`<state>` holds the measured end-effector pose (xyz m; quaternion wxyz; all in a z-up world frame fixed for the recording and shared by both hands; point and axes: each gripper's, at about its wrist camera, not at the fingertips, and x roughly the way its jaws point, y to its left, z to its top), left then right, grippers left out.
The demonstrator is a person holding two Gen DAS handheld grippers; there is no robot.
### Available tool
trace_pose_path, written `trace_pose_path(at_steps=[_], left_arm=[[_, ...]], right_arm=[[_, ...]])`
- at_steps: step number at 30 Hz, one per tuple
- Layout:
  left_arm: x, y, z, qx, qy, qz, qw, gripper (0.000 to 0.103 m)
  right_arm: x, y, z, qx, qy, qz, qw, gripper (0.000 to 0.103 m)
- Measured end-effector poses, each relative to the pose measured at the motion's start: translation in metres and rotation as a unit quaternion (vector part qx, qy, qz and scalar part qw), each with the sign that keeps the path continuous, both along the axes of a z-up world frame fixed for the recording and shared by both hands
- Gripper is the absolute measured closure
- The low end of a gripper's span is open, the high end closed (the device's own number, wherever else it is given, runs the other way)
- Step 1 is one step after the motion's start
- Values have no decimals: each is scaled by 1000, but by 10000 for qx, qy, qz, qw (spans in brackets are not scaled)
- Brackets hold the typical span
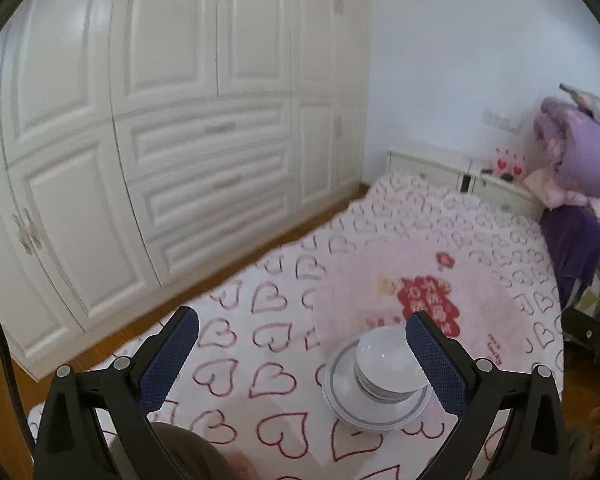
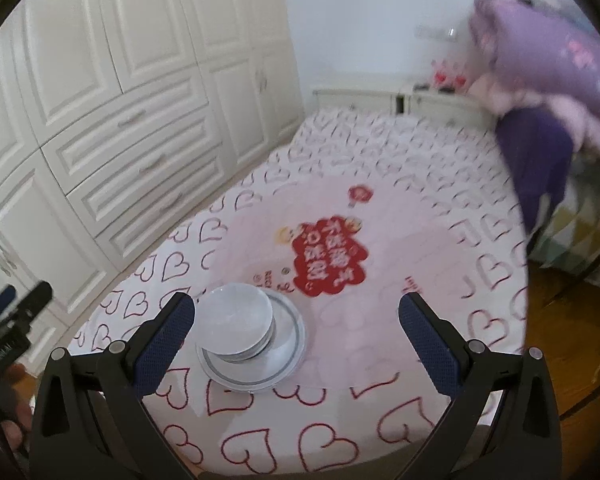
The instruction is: Organize plates and bowls
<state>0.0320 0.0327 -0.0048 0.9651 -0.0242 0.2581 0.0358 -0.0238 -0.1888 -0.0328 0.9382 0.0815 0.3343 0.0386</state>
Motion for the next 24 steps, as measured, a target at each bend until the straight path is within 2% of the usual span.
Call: trace_pose_path(at_steps=[10, 15, 24], left_arm=[[-124, -4, 6, 87, -681, -42, 9976, 1], [-172, -5, 3, -22, -817, -231, 9964, 1], [-213, 16, 5, -124, -935, -482, 9944, 1]], right_arm=[[-77, 11, 39, -463, -661, -280, 9963, 0], [-102, 16, 52, -625, -902, -410, 9931, 0], [-122, 13, 60, -639, -957, -620, 9914, 0]])
